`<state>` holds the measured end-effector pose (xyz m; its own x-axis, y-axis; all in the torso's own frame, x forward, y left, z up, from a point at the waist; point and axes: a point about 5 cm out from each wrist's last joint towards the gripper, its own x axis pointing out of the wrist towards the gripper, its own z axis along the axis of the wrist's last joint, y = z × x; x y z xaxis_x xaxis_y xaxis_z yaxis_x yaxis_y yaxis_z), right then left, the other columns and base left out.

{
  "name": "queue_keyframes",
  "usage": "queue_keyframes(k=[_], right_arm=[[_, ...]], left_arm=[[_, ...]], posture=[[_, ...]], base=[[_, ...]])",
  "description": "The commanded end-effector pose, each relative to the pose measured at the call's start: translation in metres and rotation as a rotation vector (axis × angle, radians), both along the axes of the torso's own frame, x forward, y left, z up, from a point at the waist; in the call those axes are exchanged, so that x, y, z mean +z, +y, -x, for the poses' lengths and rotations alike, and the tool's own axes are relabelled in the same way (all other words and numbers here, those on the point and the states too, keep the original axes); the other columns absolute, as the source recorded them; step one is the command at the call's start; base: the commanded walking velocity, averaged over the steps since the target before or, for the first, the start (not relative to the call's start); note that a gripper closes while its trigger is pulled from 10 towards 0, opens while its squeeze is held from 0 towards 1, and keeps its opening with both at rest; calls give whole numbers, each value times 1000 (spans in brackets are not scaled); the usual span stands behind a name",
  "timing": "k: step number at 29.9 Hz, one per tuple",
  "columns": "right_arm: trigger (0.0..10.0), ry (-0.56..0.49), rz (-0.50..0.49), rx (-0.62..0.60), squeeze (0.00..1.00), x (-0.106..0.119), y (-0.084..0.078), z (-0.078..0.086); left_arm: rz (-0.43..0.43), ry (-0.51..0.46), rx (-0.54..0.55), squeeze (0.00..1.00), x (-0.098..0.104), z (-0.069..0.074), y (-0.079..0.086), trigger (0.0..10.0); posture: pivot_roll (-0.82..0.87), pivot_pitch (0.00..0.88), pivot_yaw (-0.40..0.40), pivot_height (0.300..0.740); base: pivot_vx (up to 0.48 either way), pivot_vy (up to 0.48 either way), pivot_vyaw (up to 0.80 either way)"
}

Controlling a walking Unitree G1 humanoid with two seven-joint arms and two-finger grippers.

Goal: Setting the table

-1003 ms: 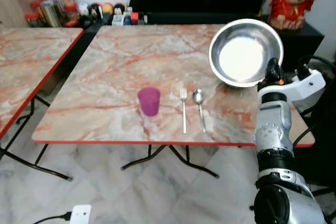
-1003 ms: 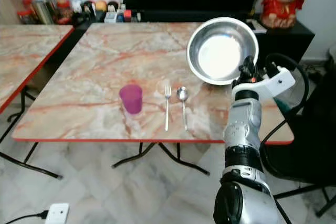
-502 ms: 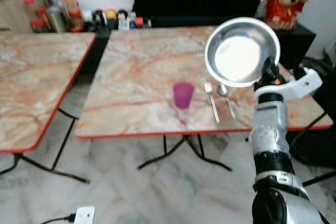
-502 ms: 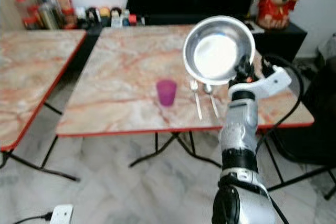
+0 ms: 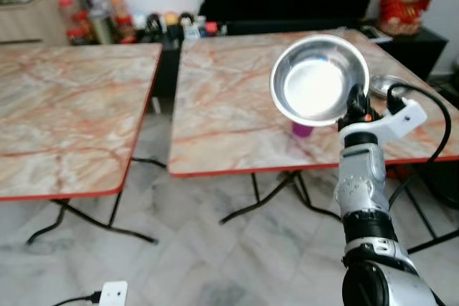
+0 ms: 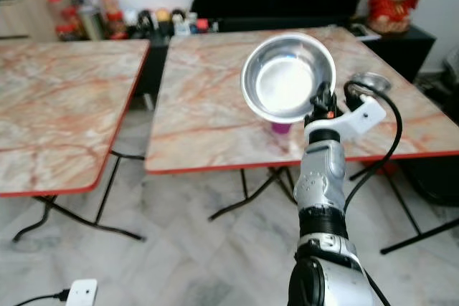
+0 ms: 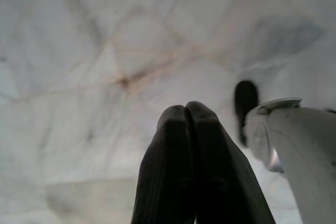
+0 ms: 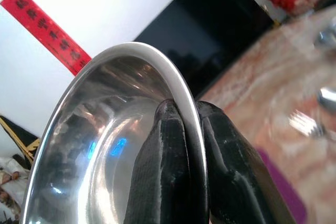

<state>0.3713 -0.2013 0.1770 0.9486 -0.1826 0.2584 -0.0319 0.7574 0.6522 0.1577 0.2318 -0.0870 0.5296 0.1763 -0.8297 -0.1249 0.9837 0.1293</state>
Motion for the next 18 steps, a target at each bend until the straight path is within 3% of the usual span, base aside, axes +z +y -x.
queue_keyframes(k=[1, 3, 8, 13, 18], right_arm=[[10000, 16, 2, -23, 0, -4, -6, 2], [10000, 19, 12, -27, 0, -4, -6, 2], [10000, 26, 33, -49, 0, -6, -8, 3], [10000, 29, 1, -40, 0, -7, -7, 3], [10000, 56, 13, -47, 0, -10, -8, 2]], left_arm=[[5, 22, 3, 0, -3, 6, -1, 10000], [5, 22, 3, 0, -3, 6, 0, 10000], [3, 19, 4, 0, -2, 5, 0, 10000], [11, 12, -6, 0, -3, -1, -14, 10000], [12, 10, -8, 0, -3, -2, -17, 10000]], posture=[[-2, 21, 12, 740], [-1, 30, 14, 740], [5, 38, 13, 740], [7, 35, 15, 740], [15, 24, 13, 740]], base=[[0, 480, 0], [0, 480, 0], [0, 480, 649], [0, 480, 0], [0, 480, 0]])
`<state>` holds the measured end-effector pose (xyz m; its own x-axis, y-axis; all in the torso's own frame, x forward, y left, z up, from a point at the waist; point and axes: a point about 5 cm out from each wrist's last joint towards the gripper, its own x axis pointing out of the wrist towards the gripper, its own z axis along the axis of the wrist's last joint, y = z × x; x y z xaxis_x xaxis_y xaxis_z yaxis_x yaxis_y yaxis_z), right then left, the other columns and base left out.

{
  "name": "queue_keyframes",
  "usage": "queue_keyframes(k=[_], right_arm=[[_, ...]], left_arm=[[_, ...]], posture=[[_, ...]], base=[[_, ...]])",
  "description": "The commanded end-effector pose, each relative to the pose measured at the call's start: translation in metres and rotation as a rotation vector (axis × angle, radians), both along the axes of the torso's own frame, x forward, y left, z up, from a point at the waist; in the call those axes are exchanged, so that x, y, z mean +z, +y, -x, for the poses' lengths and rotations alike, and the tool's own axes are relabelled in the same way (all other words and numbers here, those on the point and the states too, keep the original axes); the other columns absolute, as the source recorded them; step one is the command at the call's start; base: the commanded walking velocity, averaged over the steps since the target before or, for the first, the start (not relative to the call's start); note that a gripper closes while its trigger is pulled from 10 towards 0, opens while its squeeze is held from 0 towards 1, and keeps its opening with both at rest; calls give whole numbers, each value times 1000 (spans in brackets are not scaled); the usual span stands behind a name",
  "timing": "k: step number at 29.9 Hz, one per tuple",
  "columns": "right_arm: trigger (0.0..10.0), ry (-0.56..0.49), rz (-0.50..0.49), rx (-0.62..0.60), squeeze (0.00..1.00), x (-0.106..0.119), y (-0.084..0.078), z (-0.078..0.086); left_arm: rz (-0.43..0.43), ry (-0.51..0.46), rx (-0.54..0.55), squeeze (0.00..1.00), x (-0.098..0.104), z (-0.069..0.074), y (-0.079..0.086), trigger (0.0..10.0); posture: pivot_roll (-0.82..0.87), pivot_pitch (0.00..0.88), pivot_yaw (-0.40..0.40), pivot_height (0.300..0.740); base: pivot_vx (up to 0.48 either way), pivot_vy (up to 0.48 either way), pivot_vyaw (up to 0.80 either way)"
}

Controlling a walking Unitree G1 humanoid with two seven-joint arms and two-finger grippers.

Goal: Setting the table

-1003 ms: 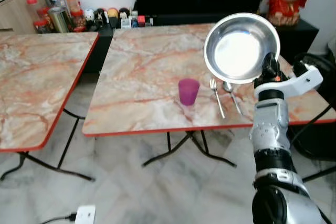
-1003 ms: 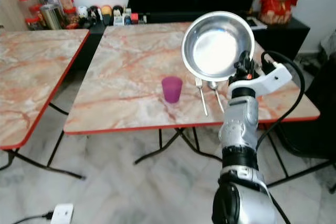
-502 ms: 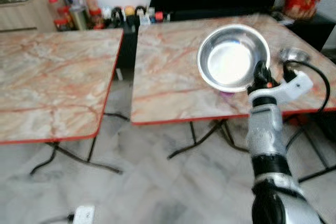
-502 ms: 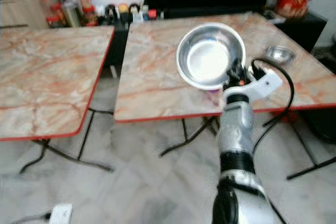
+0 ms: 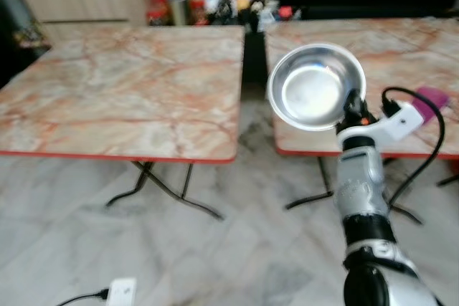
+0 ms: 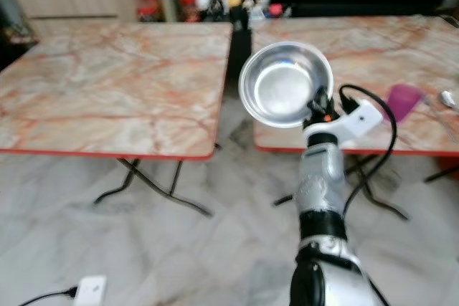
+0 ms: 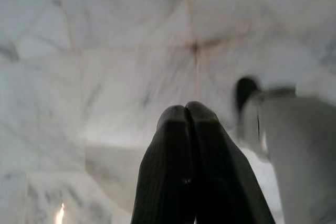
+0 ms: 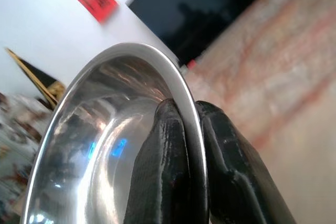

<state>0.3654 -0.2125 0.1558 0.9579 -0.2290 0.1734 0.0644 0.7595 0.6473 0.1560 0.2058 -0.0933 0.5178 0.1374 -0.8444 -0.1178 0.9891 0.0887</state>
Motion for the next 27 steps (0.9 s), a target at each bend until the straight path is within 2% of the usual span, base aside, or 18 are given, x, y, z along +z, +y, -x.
queue_keyframes(k=[1, 8, 14, 27], right_arm=[[10000, -27, 11, 1, 0, 11, 3, -4], [10000, -40, 25, 22, 0, 12, 8, -5], [10000, -39, 22, 20, 0, 11, 8, -5], [10000, -40, 0, 24, 0, 10, 9, -6]], left_arm=[[-31, -5, -3, 0, 3, -4, 9, 10000], [-37, -6, -6, 0, 3, -3, 10, 10000], [-41, -6, -7, 0, 3, -3, 11, 10000], [-40, -11, -12, 0, 4, -4, 11, 10000]], posture=[[15, 24, 13, 740], [18, 10, 16, 740], [15, 2, 16, 740], [17, 0, 17, 740]], base=[[0, 480, 0], [0, 480, 0], [0, 480, 322], [0, 480, 0]])
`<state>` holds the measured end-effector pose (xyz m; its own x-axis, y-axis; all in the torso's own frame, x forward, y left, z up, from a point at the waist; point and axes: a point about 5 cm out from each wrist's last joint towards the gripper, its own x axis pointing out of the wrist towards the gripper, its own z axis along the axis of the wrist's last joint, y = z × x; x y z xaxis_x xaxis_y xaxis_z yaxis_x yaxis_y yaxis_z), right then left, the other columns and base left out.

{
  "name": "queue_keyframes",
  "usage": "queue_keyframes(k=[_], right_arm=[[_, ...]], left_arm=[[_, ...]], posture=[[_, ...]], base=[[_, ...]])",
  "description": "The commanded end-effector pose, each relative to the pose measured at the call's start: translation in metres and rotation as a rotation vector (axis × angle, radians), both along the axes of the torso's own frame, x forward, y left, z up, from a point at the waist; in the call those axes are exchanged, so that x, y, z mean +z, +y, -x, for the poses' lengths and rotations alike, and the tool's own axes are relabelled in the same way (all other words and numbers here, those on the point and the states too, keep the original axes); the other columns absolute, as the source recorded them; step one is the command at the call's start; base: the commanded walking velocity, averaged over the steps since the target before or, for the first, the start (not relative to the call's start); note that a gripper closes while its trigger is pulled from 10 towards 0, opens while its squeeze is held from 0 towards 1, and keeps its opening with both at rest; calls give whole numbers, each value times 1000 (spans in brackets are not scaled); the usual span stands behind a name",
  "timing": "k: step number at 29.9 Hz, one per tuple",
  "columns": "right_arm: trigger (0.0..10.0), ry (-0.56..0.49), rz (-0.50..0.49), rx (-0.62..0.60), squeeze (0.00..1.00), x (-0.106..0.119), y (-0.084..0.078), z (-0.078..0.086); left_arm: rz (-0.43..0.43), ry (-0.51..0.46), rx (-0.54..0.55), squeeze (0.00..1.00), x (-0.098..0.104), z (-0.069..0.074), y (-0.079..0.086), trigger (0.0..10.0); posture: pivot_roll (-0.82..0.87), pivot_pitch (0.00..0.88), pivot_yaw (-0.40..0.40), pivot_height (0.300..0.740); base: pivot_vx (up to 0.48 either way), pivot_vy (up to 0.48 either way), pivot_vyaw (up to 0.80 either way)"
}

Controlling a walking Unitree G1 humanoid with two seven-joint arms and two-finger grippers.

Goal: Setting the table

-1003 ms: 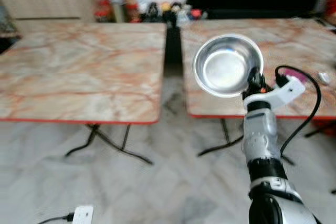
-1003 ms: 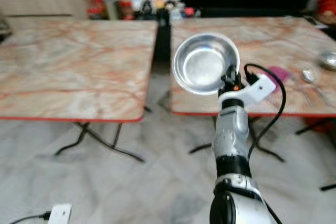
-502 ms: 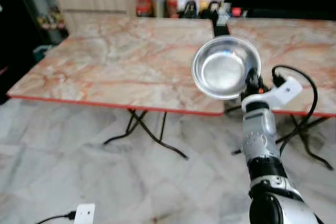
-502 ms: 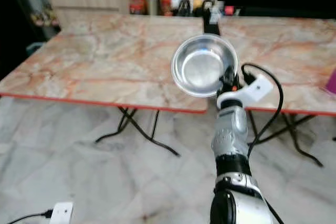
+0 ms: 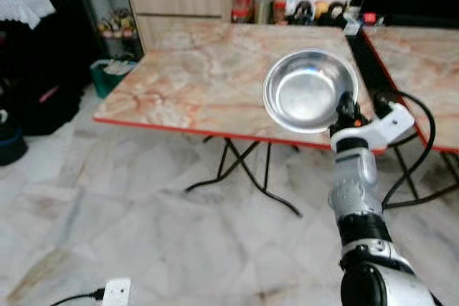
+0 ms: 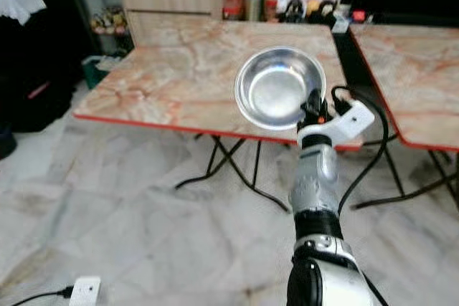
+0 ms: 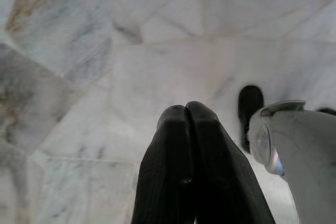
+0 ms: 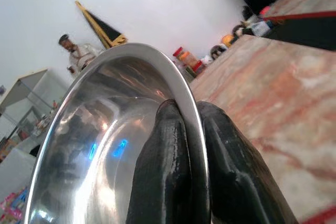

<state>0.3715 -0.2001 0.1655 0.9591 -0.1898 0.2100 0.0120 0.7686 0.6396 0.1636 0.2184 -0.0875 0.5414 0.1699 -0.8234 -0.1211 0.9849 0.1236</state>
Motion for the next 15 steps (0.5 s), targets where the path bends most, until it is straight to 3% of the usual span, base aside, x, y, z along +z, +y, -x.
queue_keyframes(k=[1, 7, 15], right_arm=[[10000, -4, -13, -15, 0, 0, -4, 1], [10000, 1, -14, -10, 0, -1, -2, 1], [10000, 7, -15, -7, 0, -3, -2, 1]], left_arm=[[-1, 18, -12, 0, -2, 3, -1, 10000], [-3, 17, -12, 0, -2, 3, -1, 10000], [-8, 1, -8, 0, -1, 1, -2, 10000]], posture=[[17, 0, 17, 740], [17, 0, 16, 740], [19, 4, 13, 740]], base=[[0, 480, 0], [0, 459, 0], [0, 0, 0]])
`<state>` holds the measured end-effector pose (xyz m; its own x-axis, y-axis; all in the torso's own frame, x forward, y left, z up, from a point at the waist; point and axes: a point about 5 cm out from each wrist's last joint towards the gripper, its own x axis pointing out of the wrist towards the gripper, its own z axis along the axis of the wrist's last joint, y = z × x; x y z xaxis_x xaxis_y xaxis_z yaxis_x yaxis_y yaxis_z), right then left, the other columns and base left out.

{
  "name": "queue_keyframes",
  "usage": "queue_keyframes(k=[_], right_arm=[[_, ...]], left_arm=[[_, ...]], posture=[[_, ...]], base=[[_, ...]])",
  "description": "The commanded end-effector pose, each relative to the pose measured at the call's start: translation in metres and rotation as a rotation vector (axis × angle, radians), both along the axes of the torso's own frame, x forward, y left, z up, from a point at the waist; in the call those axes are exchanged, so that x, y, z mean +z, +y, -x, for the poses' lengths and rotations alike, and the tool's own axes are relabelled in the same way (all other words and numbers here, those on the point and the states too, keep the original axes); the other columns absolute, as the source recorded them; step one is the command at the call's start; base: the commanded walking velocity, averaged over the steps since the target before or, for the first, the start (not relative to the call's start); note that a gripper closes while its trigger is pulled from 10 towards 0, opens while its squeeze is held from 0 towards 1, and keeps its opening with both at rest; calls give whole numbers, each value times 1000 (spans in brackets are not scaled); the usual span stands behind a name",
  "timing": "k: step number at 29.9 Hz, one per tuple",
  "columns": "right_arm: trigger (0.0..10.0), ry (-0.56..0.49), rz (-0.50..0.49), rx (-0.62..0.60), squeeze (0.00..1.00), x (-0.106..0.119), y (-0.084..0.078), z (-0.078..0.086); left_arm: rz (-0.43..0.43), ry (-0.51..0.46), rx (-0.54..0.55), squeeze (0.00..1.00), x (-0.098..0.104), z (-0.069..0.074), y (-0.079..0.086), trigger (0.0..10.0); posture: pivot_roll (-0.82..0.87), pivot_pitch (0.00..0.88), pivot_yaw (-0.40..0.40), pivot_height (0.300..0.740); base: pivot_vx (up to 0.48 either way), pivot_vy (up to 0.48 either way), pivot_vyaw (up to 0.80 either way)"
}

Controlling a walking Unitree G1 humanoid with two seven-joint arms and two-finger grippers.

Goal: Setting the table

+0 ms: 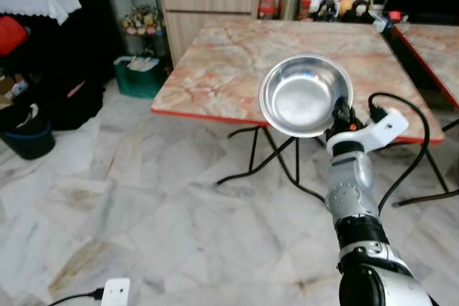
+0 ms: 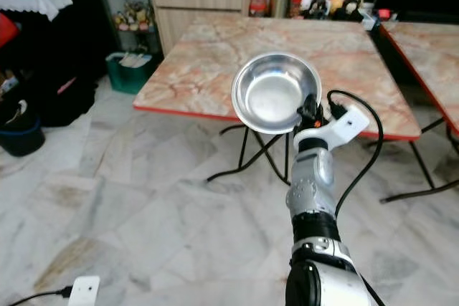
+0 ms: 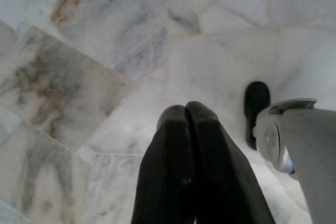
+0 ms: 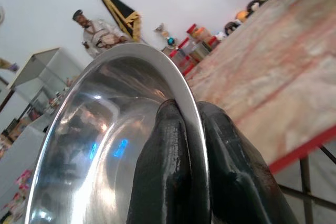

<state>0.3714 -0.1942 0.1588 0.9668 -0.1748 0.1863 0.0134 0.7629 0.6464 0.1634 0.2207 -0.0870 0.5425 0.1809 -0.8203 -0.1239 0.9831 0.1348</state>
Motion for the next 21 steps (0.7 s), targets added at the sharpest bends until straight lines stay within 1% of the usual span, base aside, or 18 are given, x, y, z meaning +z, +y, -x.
queue_keyframes(k=[1, 12, 21], right_arm=[[10000, -15, -6, -22, 0, 4, -8, 0], [10000, -4, -2, -11, 0, 2, -5, 0], [10000, 0, -2, -12, 0, 0, -6, 1]], left_arm=[[6, 1, -6, 0, -1, 1, -4, 10000], [1, -4, -8, 0, 0, -2, -6, 10000], [0, -9, -7, 0, 0, -4, -7, 10000]], posture=[[20, 8, 10, 740], [19, 14, 7, 740], [20, 18, 6, 740]], base=[[0, 0, 0], [0, 0, 0], [270, 0, 0]])
